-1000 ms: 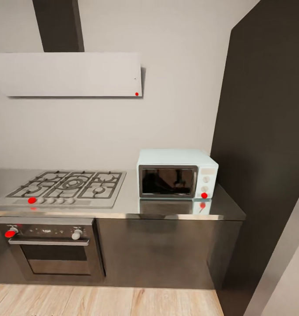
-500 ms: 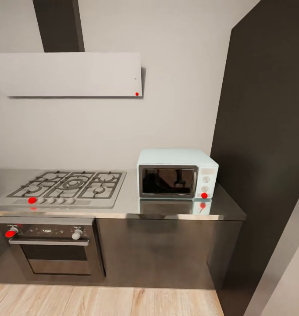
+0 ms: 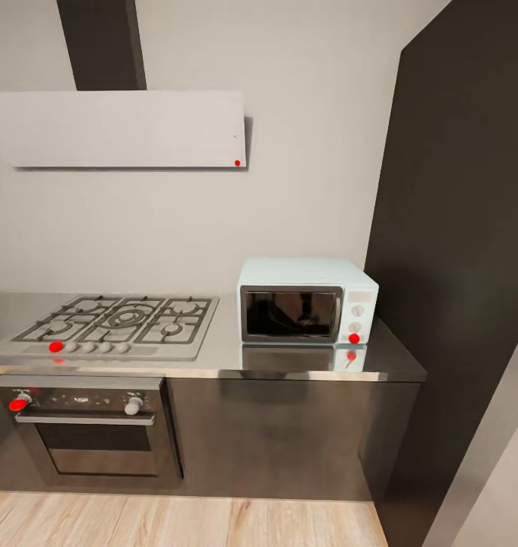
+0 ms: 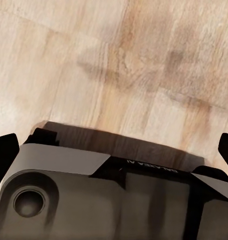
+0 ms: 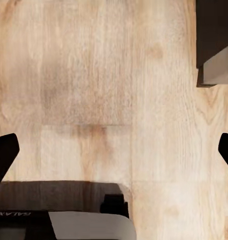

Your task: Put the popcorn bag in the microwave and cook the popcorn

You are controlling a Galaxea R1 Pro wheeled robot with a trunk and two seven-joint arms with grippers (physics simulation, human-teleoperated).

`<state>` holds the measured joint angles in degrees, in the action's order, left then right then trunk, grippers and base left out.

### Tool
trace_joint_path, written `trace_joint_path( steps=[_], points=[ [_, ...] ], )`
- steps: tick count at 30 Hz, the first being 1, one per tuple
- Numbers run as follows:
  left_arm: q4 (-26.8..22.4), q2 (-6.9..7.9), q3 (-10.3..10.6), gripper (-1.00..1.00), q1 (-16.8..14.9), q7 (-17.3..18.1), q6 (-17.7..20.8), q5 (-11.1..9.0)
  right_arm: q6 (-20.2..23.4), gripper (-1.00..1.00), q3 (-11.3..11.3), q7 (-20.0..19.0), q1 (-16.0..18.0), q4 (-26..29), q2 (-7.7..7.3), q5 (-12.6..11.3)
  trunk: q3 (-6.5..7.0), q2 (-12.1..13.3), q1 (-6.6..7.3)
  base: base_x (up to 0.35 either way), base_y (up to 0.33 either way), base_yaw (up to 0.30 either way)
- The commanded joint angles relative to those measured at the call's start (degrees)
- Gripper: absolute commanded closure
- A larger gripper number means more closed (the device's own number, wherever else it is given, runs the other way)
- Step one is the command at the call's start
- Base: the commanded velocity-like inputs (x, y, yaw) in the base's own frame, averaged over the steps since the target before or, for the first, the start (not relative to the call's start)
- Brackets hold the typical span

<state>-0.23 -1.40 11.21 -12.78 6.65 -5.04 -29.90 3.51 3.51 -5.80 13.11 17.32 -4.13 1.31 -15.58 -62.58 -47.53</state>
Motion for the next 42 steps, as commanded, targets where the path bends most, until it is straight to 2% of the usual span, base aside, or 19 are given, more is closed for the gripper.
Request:
trace_joint_path(
  steps=[1,3,4,7,8,11,15,17,19,23,27,29,32,33,34,35,39,42],
  points=[
    [0.1,0.00,0.5,-1.00,-0.1,0.2,-0.2,-0.6,3.1,-1.00,0.4,-0.4,0.0,4.1,0.09,0.0,-0.08,0.0,0.00,0.000,0.000,0.000],
    [0.1,0.00,0.5,-1.00,-0.1,0.2,-0.2,-0.5,8.6,-1.00,0.4,-0.4,0.0,11.9,0.75,-0.1,-0.08,0.0,0.00,0.000,0.000,0.000],
    [0.1,0.00,0.5,-1.00,-0.1,0.2,-0.3,-0.5,11.7,-1.00,0.3,-0.4,0.0,16.3,1.59,-0.1,-0.08,0.0,0.00,0.000,0.000,0.000],
    [0.1,0.00,0.5,-1.00,-0.1,0.2,-0.3,-0.4,15.4,-1.00,0.3,-0.2,0.0,22.5,3.23,0.1,-0.08,0.0,0.00,0.000,0.000,0.000],
    [0.1,0.00,0.5,-1.00,-0.1,0.2,-0.3,-0.3,17.6,-1.00,0.2,-0.1,-0.1,26.7,4.38,0.2,-0.08,0.0,0.00,0.000,0.000,0.000],
    [0.1,0.01,0.5,-1.00,-0.1,0.2,-0.3,-0.3,23.8,-1.00,0.2,-0.1,-0.1,32.3,6.12,0.3,-0.08,0.0,0.00,0.000,0.000,0.000],
    [0.0,0.00,0.5,-1.00,-0.1,0.2,-0.3,-0.1,30.7,-1.00,0.2,0.1,2.8,37.2,7.00,0.3,-0.08,0.0,0.00,0.000,0.000,0.000],
    [0.0,-0.01,0.6,-1.00,-0.1,0.2,-0.3,0.0,34.4,-1.00,0.2,0.2,5.6,40.2,7.07,0.3,-0.08,0.0,0.00,0.000,0.000,0.000],
    [0.0,0.00,0.6,-1.00,-0.1,0.2,-0.3,0.1,36.3,-1.00,0.3,0.3,7.4,41.5,6.92,0.4,-0.08,0.0,0.00,0.000,0.000,0.000],
    [0.0,0.00,0.6,-1.00,-0.1,0.2,-0.3,0.1,37.7,-1.00,0.5,1.8,11.0,43.1,6.59,0.4,-0.08,0.0,0.00,0.000,0.000,0.000],
    [0.0,0.12,0.5,-1.00,-0.1,0.2,-0.3,-0.2,38.8,-1.00,0.7,4.0,13.4,47.8,6.37,0.3,-0.08,0.0,0.00,0.000,0.000,0.000],
    [0.0,0.03,0.6,-1.00,-0.1,0.2,-0.3,-0.2,39.0,-1.00,0.7,6.9,15.5,52.0,6.31,0.6,-0.08,0.0,0.00,0.000,0.000,0.000],
    [0.0,-0.05,0.6,-1.00,-0.1,0.2,-0.3,0.0,39.4,-1.00,0.8,10.2,19.7,53.7,6.41,2.0,-0.08,0.0,0.00,0.000,0.000,0.000],
    [0.0,-0.06,0.7,-1.00,-0.1,0.2,-0.3,0.0,39.3,-1.00,0.9,10.4,20.0,54.7,6.62,2.1,-0.08,0.0,0.00,0.000,0.000,0.000],
    [0.0,-0.07,0.7,-1.00,-0.1,0.2,-0.3,0.0,38.9,-1.00,1.0,10.6,20.2,55.9,6.86,2.1,-0.08,0.0,0.00,0.000,0.000,0.000],
    [0.0,-0.09,0.7,-1.00,-0.1,0.2,-0.3,-0.1,36.6,-1.00,1.9,10.7,20.3,58.7,7.19,1.9,-0.08,0.0,0.00,0.000,0.000,0.000],
    [0.0,-0.09,0.7,-1.00,-0.1,0.2,-0.3,-0.2,32.2,-1.00,2.3,10.7,20.4,64.6,7.28,1.9,-0.08,0.0,0.00,0.000,0.000,0.000],
    [0.0,-0.04,0.7,-1.00,-0.1,0.2,-0.3,-0.2,29.9,-1.00,2.4,10.6,20.6,66.3,7.23,2.3,-0.08,0.0,0.00,0.000,0.000,0.000]
  ],
)
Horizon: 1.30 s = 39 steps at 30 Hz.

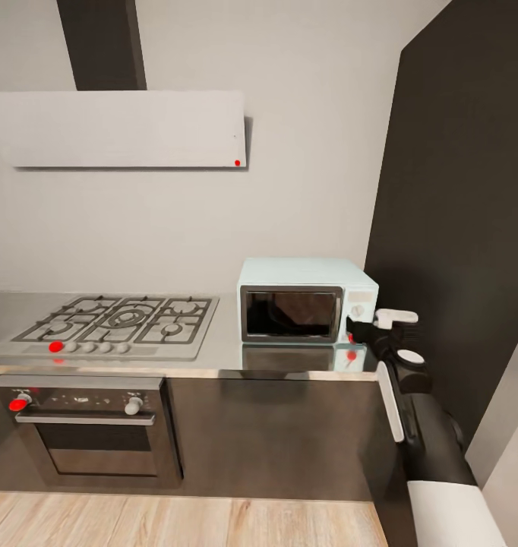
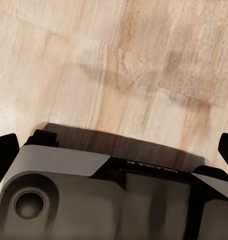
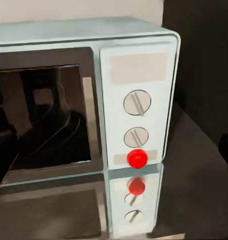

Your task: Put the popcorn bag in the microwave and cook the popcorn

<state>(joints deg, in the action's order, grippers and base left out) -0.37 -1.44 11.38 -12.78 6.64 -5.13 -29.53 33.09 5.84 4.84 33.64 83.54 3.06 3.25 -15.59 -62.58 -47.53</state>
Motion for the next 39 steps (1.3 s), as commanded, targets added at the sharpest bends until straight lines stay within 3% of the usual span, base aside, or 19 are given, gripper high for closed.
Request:
trace_joint_path(
  steps=[1,5,12,25,39],
  points=[
    [0.1,0.01,0.5,-1.00,-0.1,0.2,-0.2,-0.6,-0.5,-1.00,0.0,-0.1,0.1,0.2,-0.02,0.5,-0.08,0.0,0.00,0.000,0.000,0.000],
    [0.1,0.07,0.5,-1.00,-0.1,0.2,-0.2,-0.6,-1.7,-1.00,0.0,-0.1,0.1,-3.0,-0.22,0.6,-0.08,0.0,0.00,0.000,0.000,0.000],
    [0.1,0.03,0.5,-1.00,-0.1,0.2,-0.2,-0.6,-12.0,-1.00,-0.2,-0.2,0.2,-12.9,-1.01,0.9,-0.08,0.0,0.00,0.000,0.000,0.000],
    [0.2,0.12,0.5,-1.00,-0.1,0.2,-0.2,-0.6,-12.6,-1.00,0.0,-0.8,0.2,-14.0,-1.13,0.3,-0.08,0.0,0.00,0.000,0.000,0.000],
    [0.1,0.10,0.5,-1.00,-0.1,0.2,-0.2,-0.8,-13.1,-1.00,0.1,-0.9,0.2,-19.0,-1.22,0.3,-0.08,0.0,0.00,0.000,0.000,0.000]
  ],
)
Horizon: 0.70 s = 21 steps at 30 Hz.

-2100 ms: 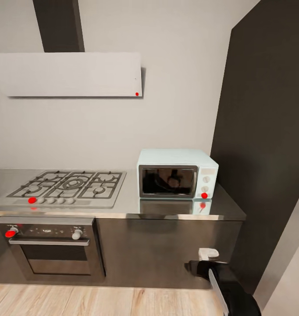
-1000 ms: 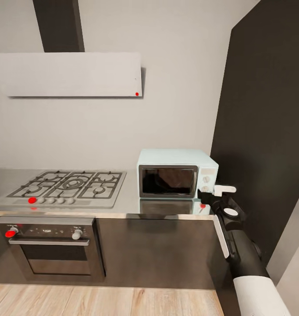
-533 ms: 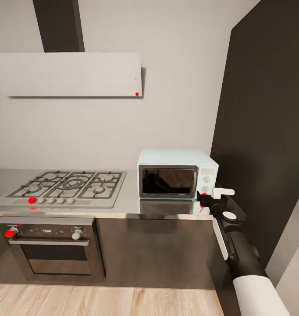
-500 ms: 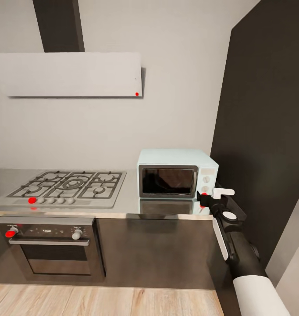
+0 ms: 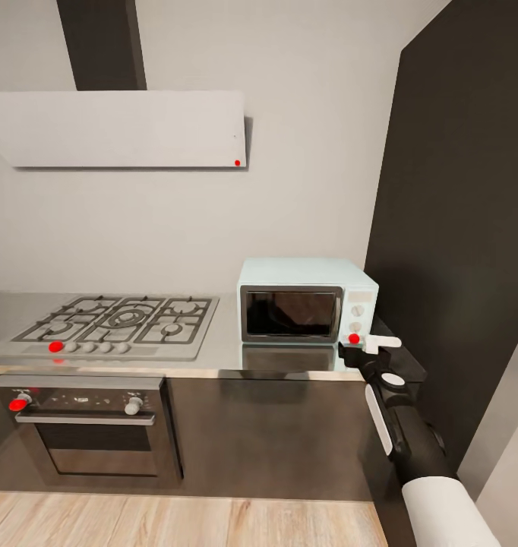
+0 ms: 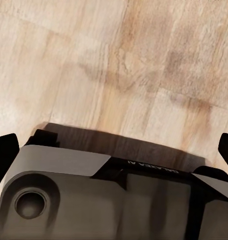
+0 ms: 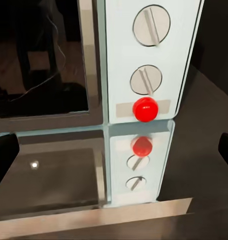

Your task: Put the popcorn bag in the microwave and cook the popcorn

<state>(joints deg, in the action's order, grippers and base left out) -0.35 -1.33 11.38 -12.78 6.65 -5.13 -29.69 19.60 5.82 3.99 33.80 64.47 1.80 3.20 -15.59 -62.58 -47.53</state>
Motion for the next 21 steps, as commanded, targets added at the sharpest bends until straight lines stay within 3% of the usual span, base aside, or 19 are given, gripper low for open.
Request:
trace_joint_path(
  steps=[1,17,21],
  points=[
    [0.1,-0.02,0.5,-1.00,-0.1,0.2,-0.2,-0.6,0.3,-1.00,0.1,0.0,0.0,0.1,0.04,0.4,-0.07,0.0,0.00,0.000,0.000,0.000],
    [0.2,0.18,0.4,-1.00,-0.1,0.2,-0.2,-1.0,0.8,-1.00,0.1,-1.5,0.0,0.0,-0.04,0.4,-0.07,0.0,0.00,0.000,-0.099,0.000],
    [0.1,0.17,0.4,-1.00,-0.1,0.2,-0.2,-1.0,0.9,-1.00,0.0,-4.3,0.0,-0.2,0.01,0.3,-0.07,0.0,0.00,0.000,-0.003,0.000]
  ],
)
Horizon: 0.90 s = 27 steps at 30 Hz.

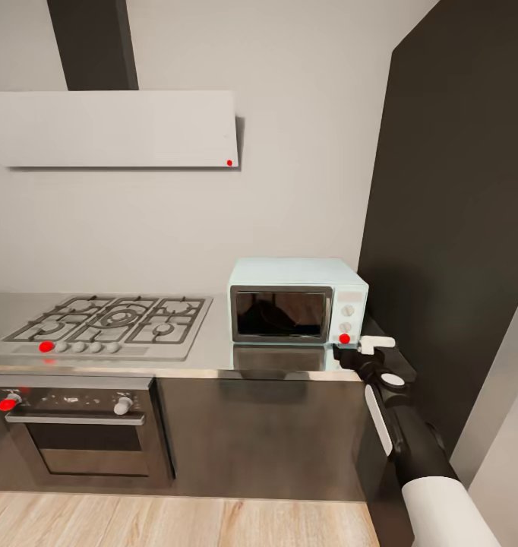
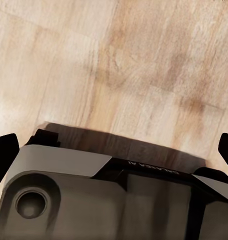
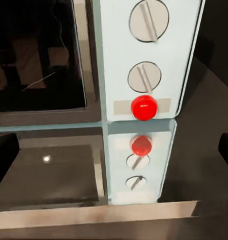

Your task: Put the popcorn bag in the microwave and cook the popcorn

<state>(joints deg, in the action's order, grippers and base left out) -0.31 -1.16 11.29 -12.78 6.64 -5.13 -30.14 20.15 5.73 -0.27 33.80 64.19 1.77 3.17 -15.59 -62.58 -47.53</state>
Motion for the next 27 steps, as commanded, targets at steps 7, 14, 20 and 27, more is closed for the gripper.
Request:
trace_joint_path(
  steps=[7,14,20,27],
  points=[
    [0.1,-0.06,0.4,-1.00,-0.1,0.3,-0.2,-0.3,0.0,-1.00,0.2,-1.2,0.0,-0.1,0.08,0.4,-0.07,0.0,0.00,0.026,0.000,0.000],
    [0.1,0.05,0.5,-1.00,-0.1,0.3,-0.2,0.0,-0.3,-1.00,0.4,-0.8,0.0,-3.0,-0.01,0.4,-0.07,0.0,0.00,0.246,0.000,0.000],
    [0.1,0.10,0.5,-1.00,-0.1,0.3,-0.2,0.0,-0.4,-1.00,0.4,-0.8,0.0,-4.8,-2.67,0.3,-0.07,0.0,0.00,0.260,0.000,0.000],
    [0.1,0.08,0.5,-1.00,-0.1,0.3,-0.2,-0.1,-0.5,-1.00,0.5,-0.8,0.0,-5.0,-3.80,0.3,-0.07,0.0,0.00,0.201,0.000,0.000]
  ],
)
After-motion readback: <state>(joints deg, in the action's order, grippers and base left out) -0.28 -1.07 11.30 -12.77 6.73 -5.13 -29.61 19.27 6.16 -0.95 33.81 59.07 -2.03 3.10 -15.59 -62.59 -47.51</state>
